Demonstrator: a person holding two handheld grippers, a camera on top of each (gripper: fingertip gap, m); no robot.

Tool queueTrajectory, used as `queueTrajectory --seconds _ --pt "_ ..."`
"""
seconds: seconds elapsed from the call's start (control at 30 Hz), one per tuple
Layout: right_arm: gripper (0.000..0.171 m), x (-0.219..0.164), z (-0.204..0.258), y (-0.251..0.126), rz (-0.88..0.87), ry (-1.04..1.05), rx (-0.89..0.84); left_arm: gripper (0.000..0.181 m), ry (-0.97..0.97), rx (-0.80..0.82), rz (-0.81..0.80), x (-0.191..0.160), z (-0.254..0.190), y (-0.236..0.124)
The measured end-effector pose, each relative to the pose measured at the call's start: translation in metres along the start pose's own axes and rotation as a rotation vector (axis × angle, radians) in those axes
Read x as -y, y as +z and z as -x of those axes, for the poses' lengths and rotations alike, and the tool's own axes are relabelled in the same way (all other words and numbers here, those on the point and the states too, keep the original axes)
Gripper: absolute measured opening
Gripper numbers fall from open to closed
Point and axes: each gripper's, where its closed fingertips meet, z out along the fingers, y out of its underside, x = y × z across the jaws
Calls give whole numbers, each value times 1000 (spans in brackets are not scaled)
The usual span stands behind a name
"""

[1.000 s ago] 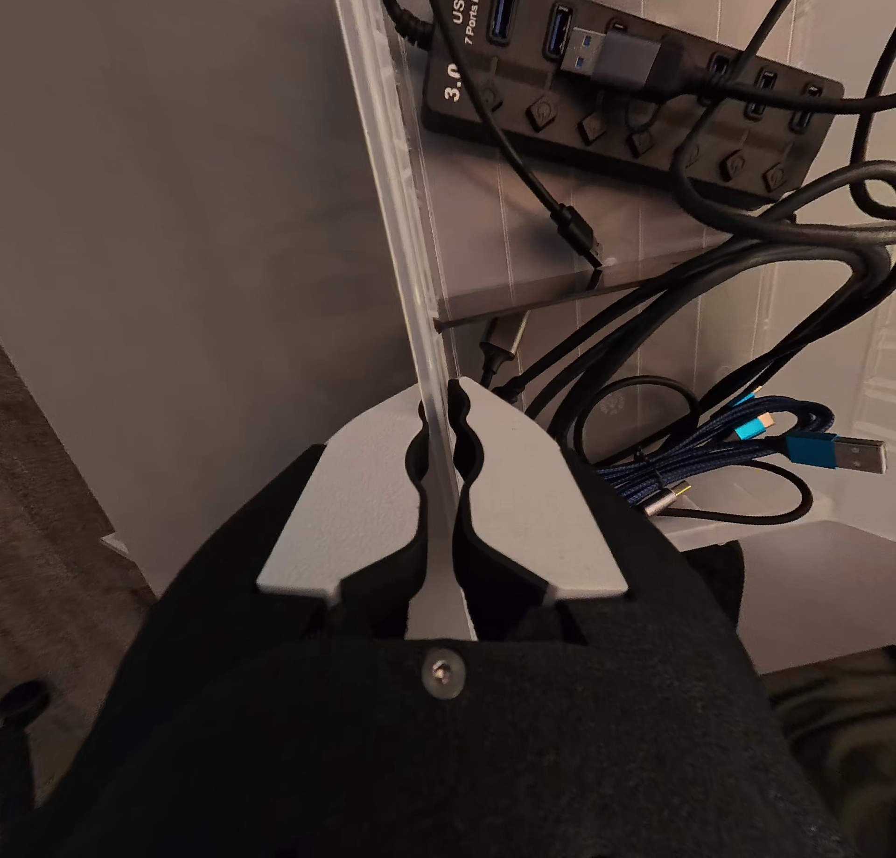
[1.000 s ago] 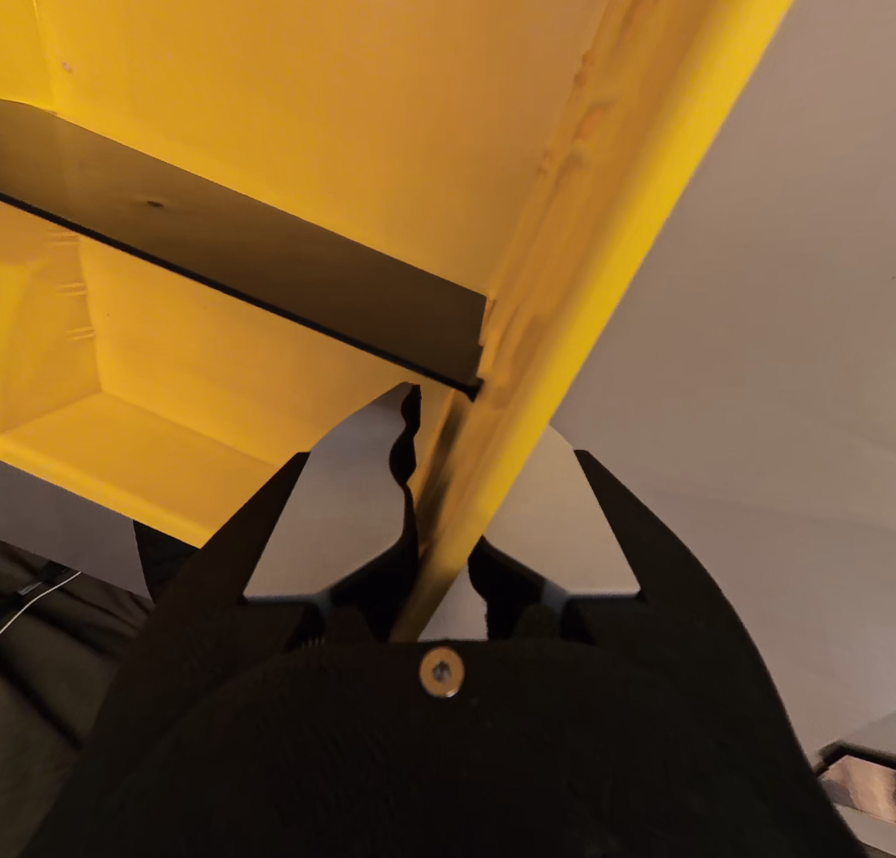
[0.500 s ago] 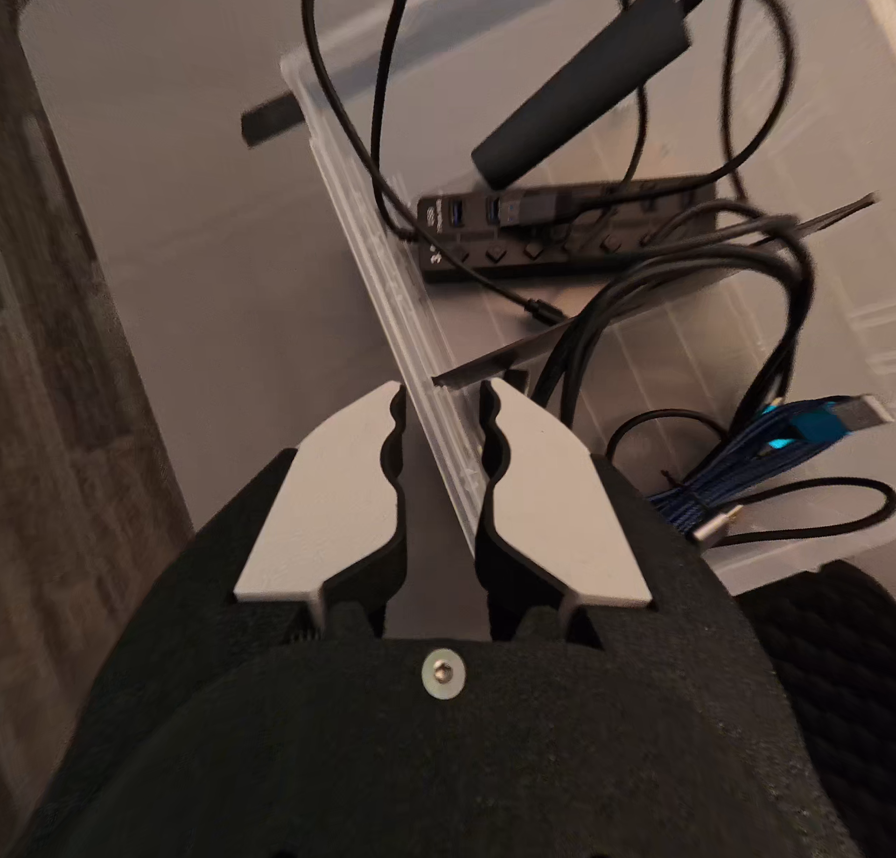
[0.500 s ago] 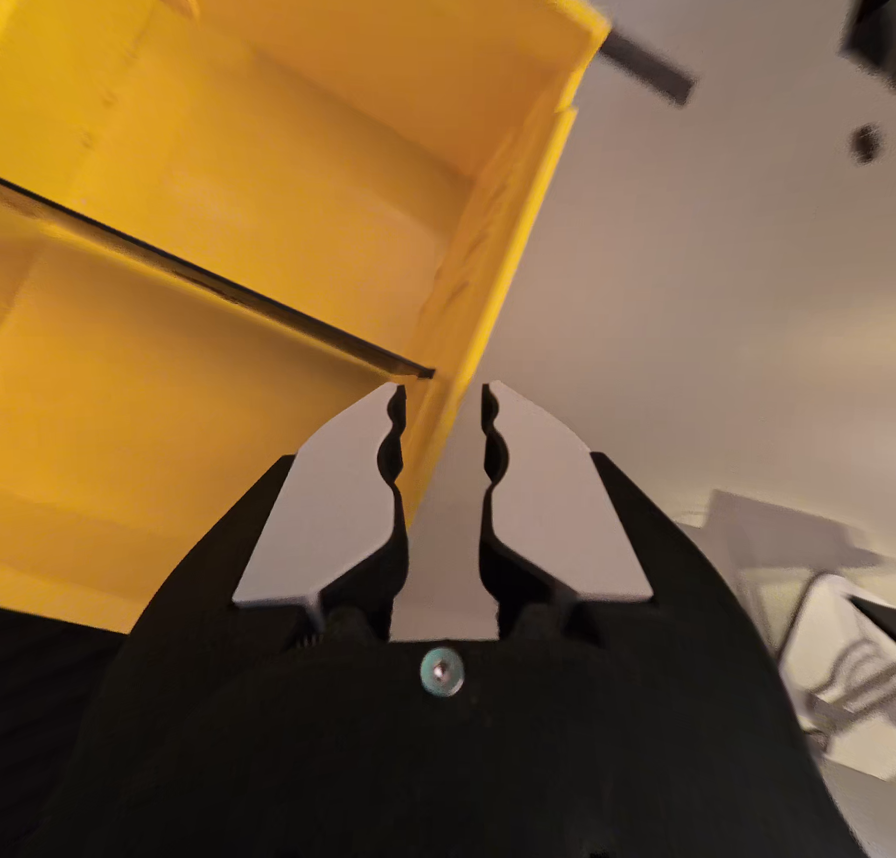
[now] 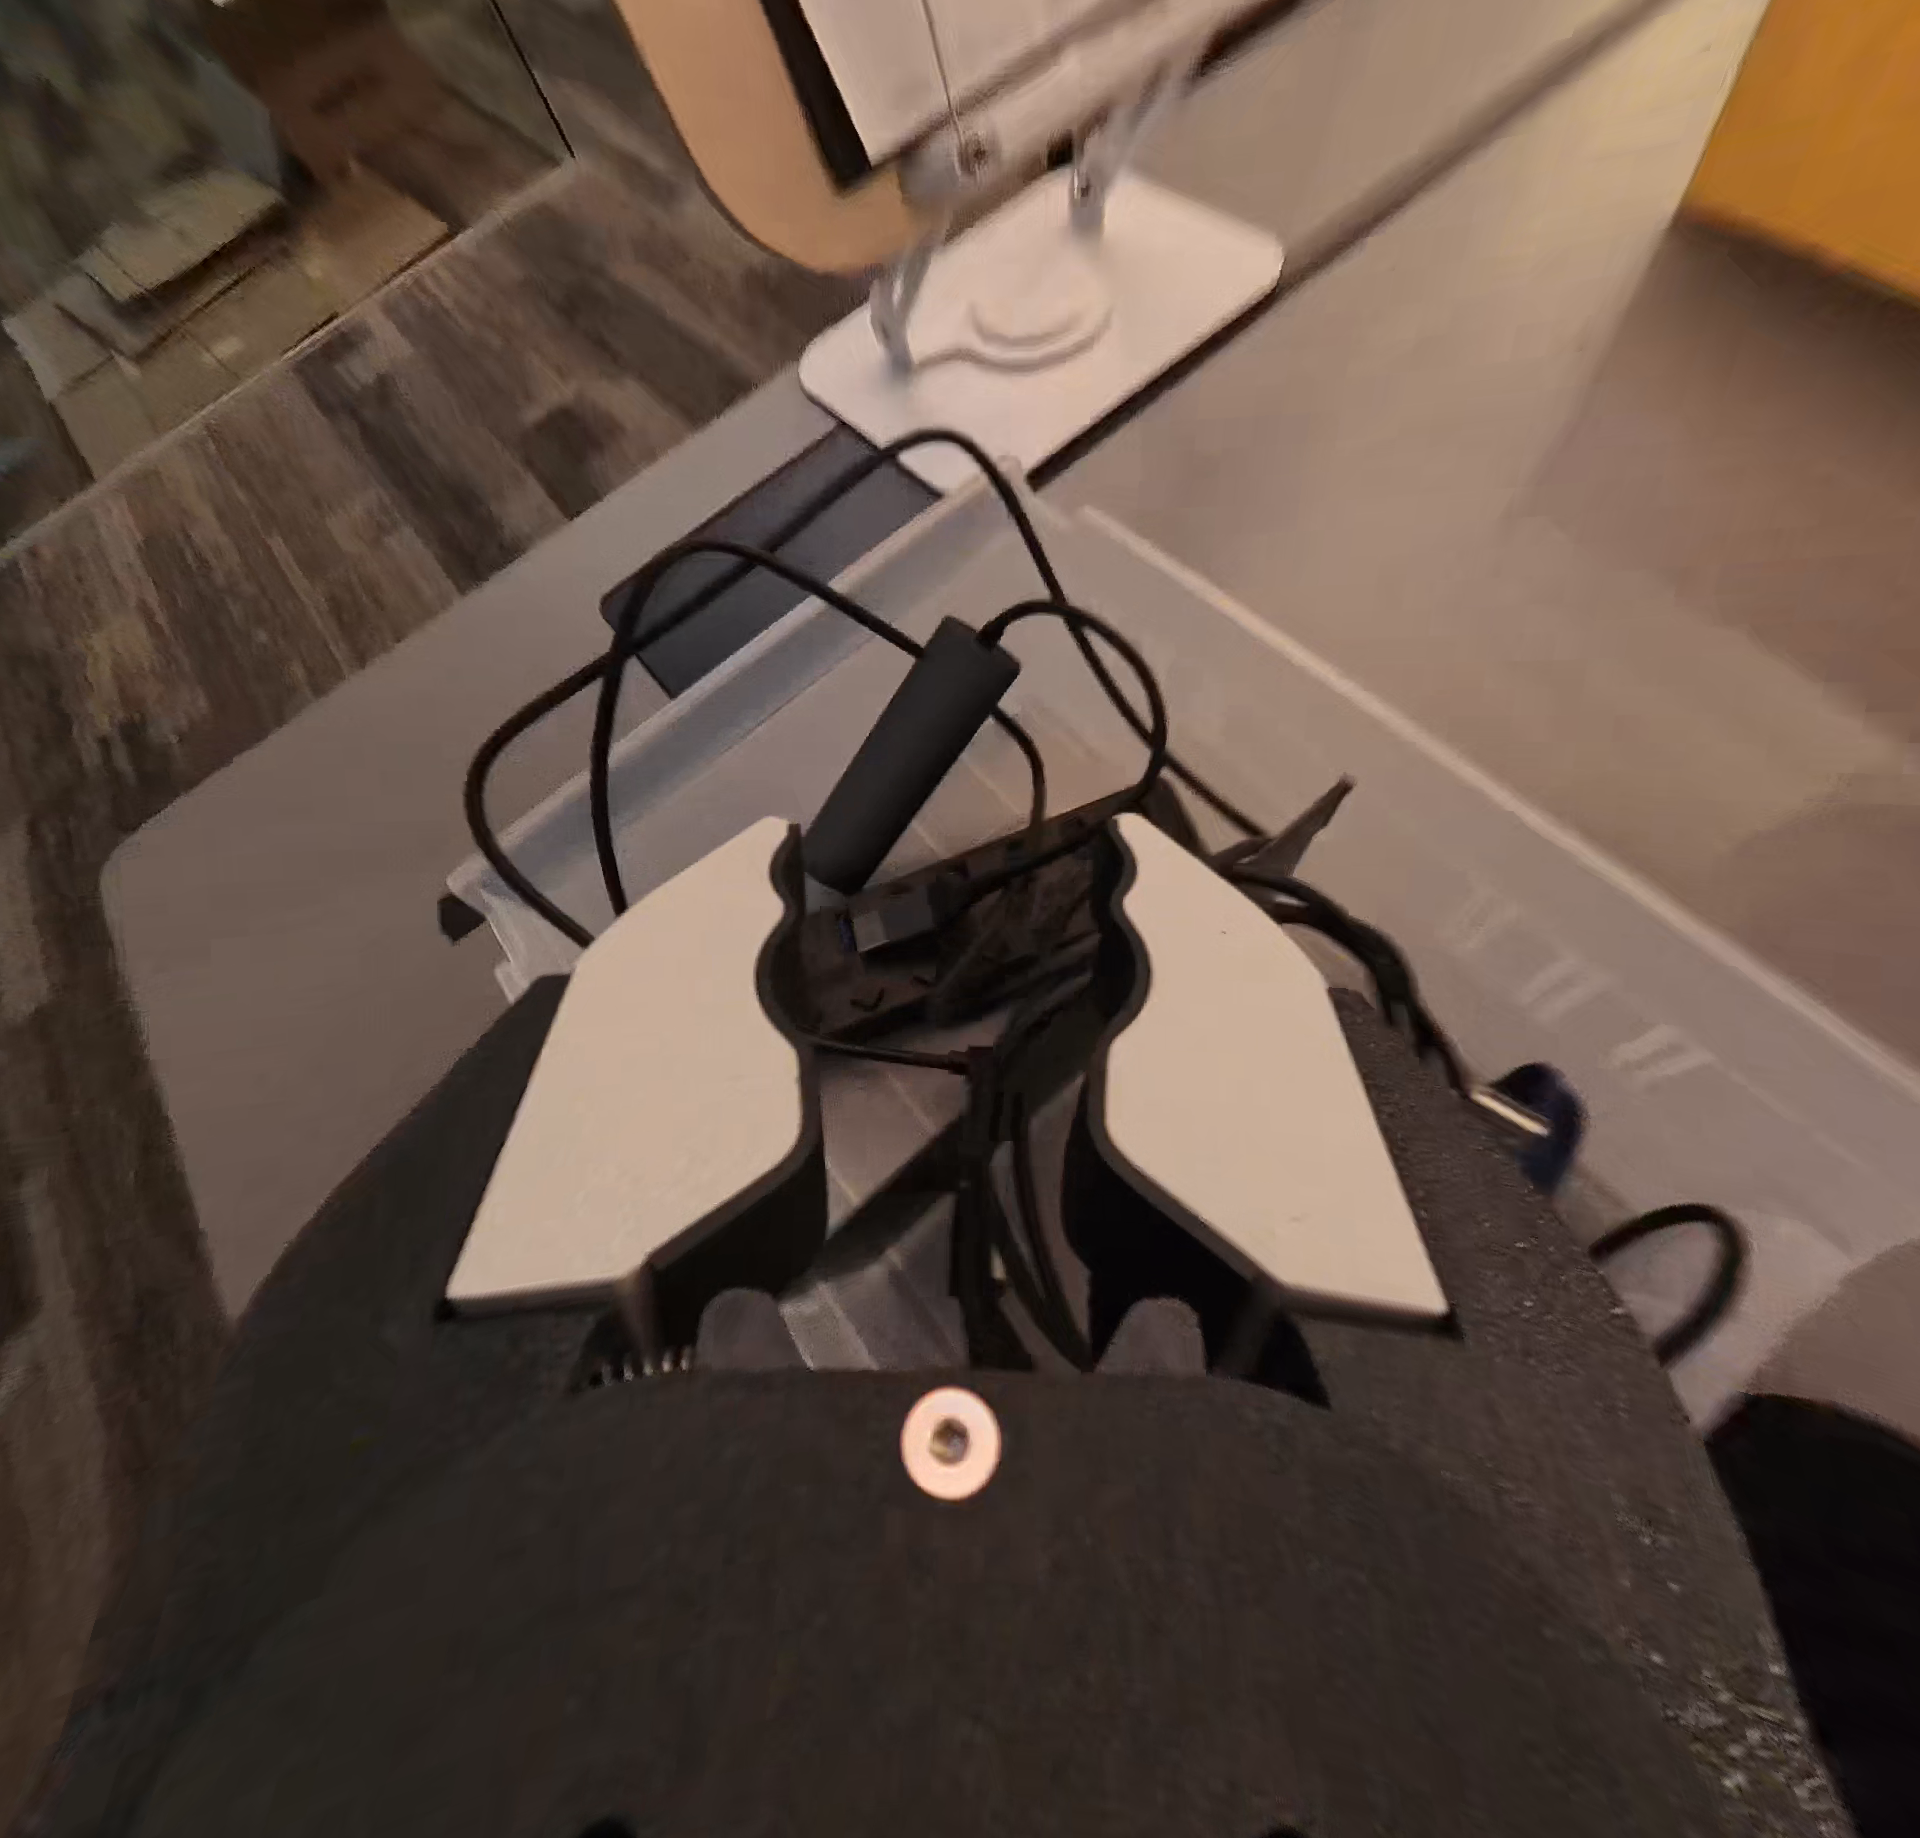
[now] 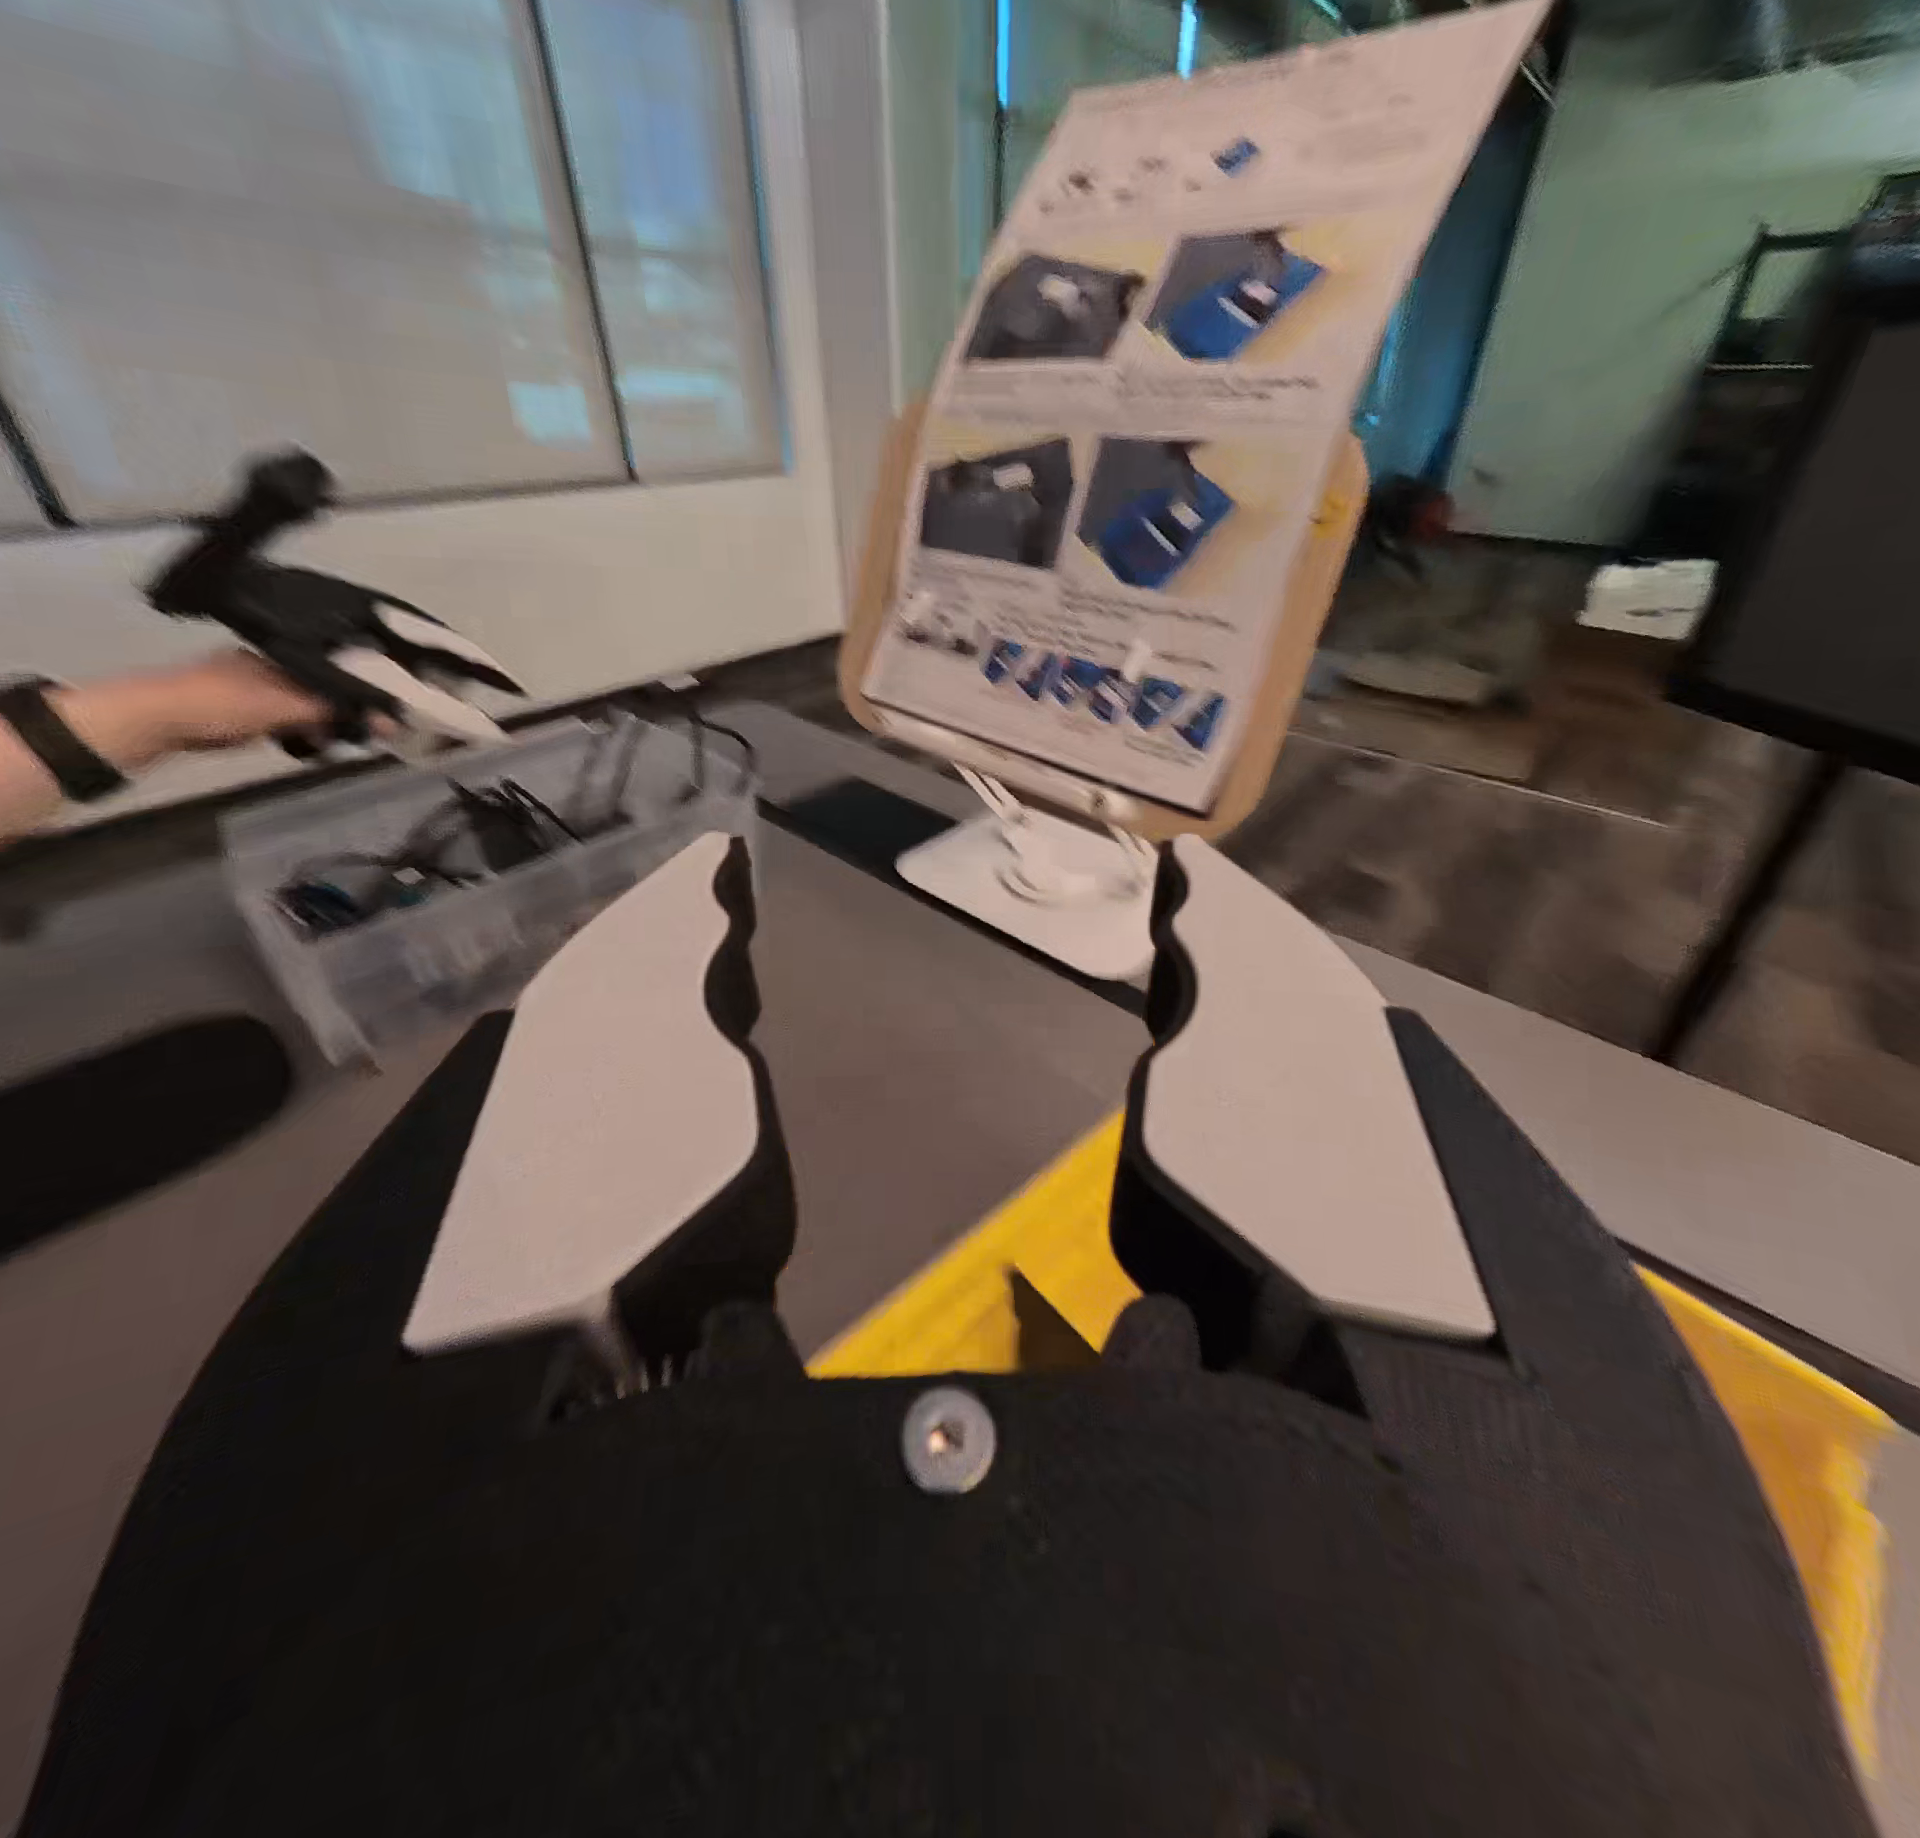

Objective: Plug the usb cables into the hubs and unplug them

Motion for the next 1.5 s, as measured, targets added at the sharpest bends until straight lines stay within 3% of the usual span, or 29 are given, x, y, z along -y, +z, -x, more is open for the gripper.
queueTrajectory --seconds 0.13,0.23,0.37,0.5,0.83,0.97,1.1,1.3,1.4,1.5 --pt "63 36 31 29 -143 -74 78 49 275 54 83 10 -3 38" --pt "62 64 38 47 -207 -125 50 47 421 38 234 -4 -3 68" --pt "62 75 43 68 -168 -129 70 53 419 -7 332 -19 -1 99" --pt "62 65 27 75 -166 -231 -28 53 409 -35 370 -26 3 112" --pt "63 43 0 75 -63 -263 -61 40 502 -172 477 -13 -17 112" --pt "63 41 -3 74 -44 -263 -55 32 411 -274 546 -18 -32 103" --pt "63 36 -5 75 -21 -250 -48 36 315 -386 520 -10 -54 93" --pt "63 28 -5 78 27 -268 -54 35 398 -382 685 -40 -61 89" --pt "63 26 -3 79 41 -287 -54 5 329 -429 722 -40 -68 88" --pt "63 24 -2 80 55 -310 -59 4 324 -403 708 -37 -61 86"
